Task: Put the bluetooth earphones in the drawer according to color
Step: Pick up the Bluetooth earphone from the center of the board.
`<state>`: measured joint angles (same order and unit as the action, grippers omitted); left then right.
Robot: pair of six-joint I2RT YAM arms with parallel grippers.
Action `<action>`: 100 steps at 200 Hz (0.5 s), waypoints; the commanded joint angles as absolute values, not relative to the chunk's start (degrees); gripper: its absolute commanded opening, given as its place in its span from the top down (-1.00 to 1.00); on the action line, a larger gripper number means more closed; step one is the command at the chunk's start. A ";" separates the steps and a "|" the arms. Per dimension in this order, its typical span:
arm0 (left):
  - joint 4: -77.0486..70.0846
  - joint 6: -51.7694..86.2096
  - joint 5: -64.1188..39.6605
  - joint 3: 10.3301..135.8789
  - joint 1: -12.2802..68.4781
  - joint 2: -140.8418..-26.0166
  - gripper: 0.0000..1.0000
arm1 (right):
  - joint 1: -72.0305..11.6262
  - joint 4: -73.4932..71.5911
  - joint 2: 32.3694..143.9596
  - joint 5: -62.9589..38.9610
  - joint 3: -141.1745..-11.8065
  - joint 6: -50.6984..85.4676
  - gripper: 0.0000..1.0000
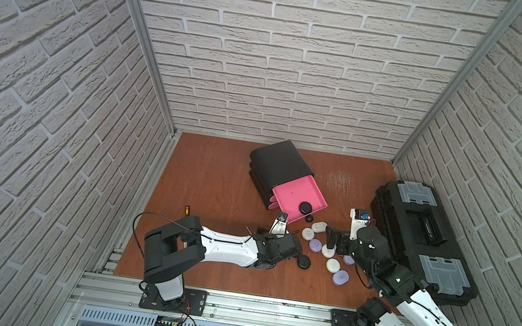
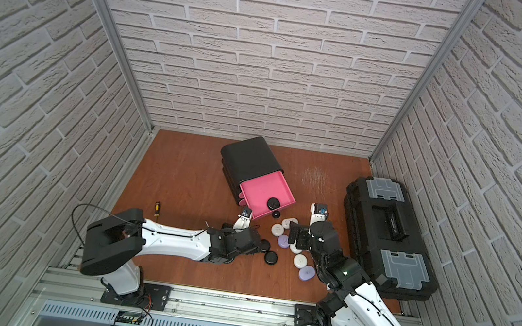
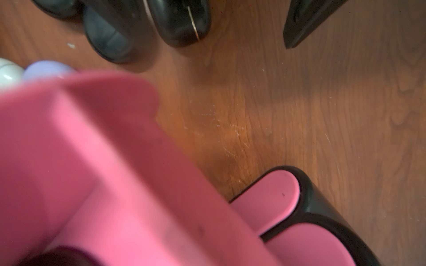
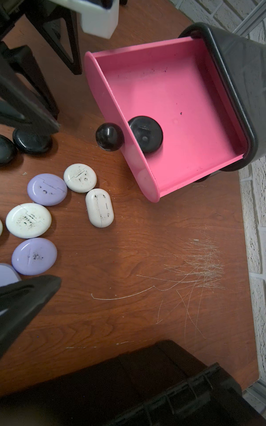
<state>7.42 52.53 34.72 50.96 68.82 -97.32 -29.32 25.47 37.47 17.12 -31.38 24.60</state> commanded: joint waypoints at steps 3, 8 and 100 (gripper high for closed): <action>8.55 53.16 35.20 52.19 69.10 -99.80 -0.85 | -29.10 22.56 37.38 18.15 -30.63 25.31 -0.98; 8.36 53.13 34.98 52.39 69.09 -100.20 -0.85 | -29.02 22.50 37.35 18.10 -30.63 25.31 -0.98; 11.50 55.68 35.90 52.60 69.27 -102.67 -0.74 | -29.06 22.50 36.84 17.99 -30.41 25.22 -0.99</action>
